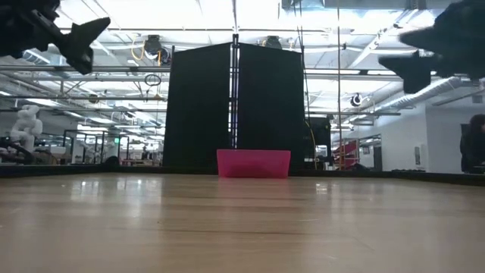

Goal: Sort blocks
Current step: Return to Home Position

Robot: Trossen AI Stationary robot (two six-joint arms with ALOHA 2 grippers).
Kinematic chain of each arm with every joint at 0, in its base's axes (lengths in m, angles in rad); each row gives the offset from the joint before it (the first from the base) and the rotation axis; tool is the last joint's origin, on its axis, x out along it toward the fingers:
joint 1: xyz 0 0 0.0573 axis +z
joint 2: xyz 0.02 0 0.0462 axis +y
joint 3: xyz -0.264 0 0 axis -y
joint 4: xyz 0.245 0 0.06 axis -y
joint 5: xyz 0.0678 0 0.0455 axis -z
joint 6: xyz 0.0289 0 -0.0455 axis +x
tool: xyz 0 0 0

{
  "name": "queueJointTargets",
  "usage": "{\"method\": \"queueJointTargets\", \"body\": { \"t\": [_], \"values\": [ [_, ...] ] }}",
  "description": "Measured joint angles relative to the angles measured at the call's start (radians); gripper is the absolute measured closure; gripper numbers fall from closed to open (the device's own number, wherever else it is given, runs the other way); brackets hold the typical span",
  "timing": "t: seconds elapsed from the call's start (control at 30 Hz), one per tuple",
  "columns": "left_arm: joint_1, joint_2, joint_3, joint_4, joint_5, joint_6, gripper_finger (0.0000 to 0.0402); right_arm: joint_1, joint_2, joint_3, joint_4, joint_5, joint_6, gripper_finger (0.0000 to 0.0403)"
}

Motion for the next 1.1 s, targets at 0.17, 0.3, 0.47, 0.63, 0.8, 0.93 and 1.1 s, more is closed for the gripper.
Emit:
{"method": "queueJointTargets", "body": {
  "t": [0.17, 0.3, 0.47, 0.63, 0.8, 0.93, 1.1],
  "values": [
    [0.218, 0.0, 0.0, -0.075, 0.293, -0.081, 0.0137, -0.061, 0.053, 0.004, -0.098, -0.395, 0.138, 0.0115],
    [0.396, 0.0, 0.0, -0.187, 0.465, -0.12, 0.0137, -0.069, 0.081, 0.004, -0.105, -0.419, 0.063, 0.0115],
    [0.545, 0.0, 0.0, -0.19, 0.723, -0.049, 0.0137, -0.095, 0.084, 0.0, -0.117, -0.298, 0.04, 0.0115],
    [0.615, 0.002, 0.0, -0.203, 0.825, -0.02, 0.0137, -0.113, 0.083, 0.0, -0.11, -0.341, 0.044, 0.0115],
    [0.667, 0.005, 0.0, -0.205, 0.824, 0.017, 0.0137, -0.113, 0.082, 0.0, -0.11, -0.343, 0.028, 0.0115],
    [0.696, 0.016, -0.001, -0.206, 0.824, 0.024, 0.0137, -0.113, 0.082, 0.0, -0.11, -0.343, 0.028, 0.0115],
    [0.705, 0.038, -0.001, -0.206, 0.802, 0.016, 0.0137, -0.113, 0.082, 0.0, -0.11, -0.343, 0.044, 0.0115]
  ]
}}
